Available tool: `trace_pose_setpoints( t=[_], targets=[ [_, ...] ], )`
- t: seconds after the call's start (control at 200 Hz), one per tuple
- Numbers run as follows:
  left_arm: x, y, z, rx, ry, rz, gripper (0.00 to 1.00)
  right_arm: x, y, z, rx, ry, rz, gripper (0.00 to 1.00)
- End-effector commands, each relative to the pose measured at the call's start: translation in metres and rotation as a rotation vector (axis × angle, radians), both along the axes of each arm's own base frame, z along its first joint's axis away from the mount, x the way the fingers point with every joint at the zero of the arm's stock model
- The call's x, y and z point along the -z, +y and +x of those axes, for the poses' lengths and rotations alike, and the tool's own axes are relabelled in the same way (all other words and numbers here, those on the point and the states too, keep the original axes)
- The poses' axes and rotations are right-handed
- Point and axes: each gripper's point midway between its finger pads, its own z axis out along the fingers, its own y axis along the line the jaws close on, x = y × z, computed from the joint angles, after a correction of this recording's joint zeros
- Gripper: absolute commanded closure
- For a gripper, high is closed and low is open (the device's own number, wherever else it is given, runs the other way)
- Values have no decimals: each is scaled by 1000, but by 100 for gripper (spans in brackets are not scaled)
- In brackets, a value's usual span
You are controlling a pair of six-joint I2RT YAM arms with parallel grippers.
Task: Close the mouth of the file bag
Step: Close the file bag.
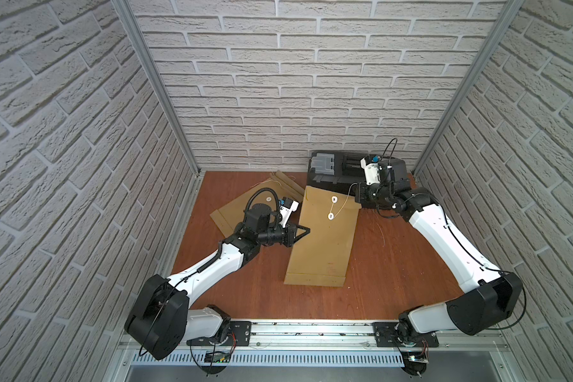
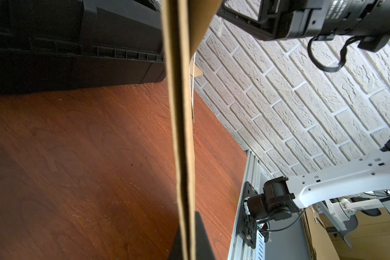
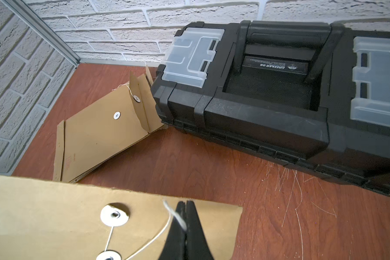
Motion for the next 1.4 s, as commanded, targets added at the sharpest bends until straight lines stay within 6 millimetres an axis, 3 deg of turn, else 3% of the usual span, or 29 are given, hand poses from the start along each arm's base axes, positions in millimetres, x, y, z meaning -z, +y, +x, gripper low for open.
trace_pose_setpoints(
  t=[0.0, 0.445, 0.765, 0.89, 1.175, 1.395],
  targets=[
    [-31, -2, 1, 30, -81, -60, 100, -12, -3, 5, 11, -61, -14, 97],
    [-29, -4, -13, 88, -75, -82, 100, -14, -15, 29, 68, -68, -99, 97],
    [-23, -6, -13, 99, -57, -72, 100, -29, -4, 33, 42, -93, -89, 97],
    [-25, -6, -13, 101, -64, -74, 100, -24, 3, 33, 20, -79, -102, 97],
    [-30, -1, -9, 64, -75, -75, 100, -21, -3, 23, 48, -83, -81, 97],
    [-34, -1, -12, 77, -78, -82, 100, -2, -24, 32, 113, -47, -136, 97]
  ],
)
